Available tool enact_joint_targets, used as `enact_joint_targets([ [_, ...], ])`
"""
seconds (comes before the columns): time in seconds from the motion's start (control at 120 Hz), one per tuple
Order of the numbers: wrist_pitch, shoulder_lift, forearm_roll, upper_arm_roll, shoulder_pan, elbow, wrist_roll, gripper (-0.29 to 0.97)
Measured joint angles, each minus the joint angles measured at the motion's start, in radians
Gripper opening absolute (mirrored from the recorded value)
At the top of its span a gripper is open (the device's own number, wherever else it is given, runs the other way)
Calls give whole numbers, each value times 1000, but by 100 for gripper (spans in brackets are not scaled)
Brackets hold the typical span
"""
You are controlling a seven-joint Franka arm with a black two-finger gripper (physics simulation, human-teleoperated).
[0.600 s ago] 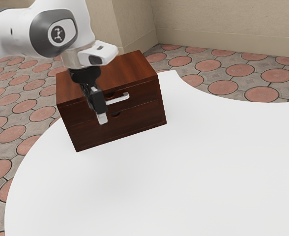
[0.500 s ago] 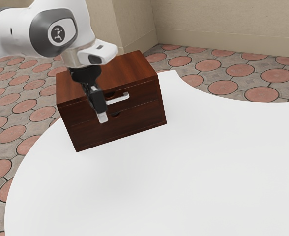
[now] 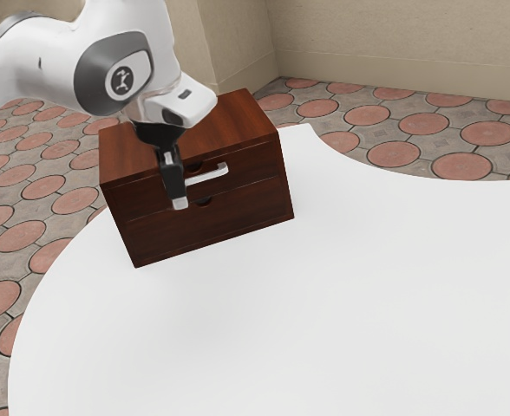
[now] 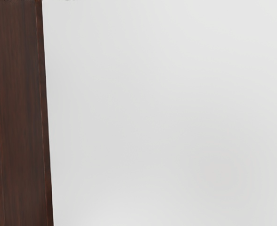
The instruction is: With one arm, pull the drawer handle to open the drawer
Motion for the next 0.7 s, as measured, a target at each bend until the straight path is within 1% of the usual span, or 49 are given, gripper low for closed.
enact_joint_targets([
  [0.075, 36, 24, 14, 2, 17, 5, 27, 62],
  [0.217, 91, 63, 24, 3, 54, 16, 84, 40],
  [0.333, 139, 89, 26, -3, 57, 23, 128, 29],
  [0.492, 181, 108, 6, -5, 76, 33, 179, 22],
  [0.7, 217, 138, -10, 2, 81, 69, 235, 19],
])
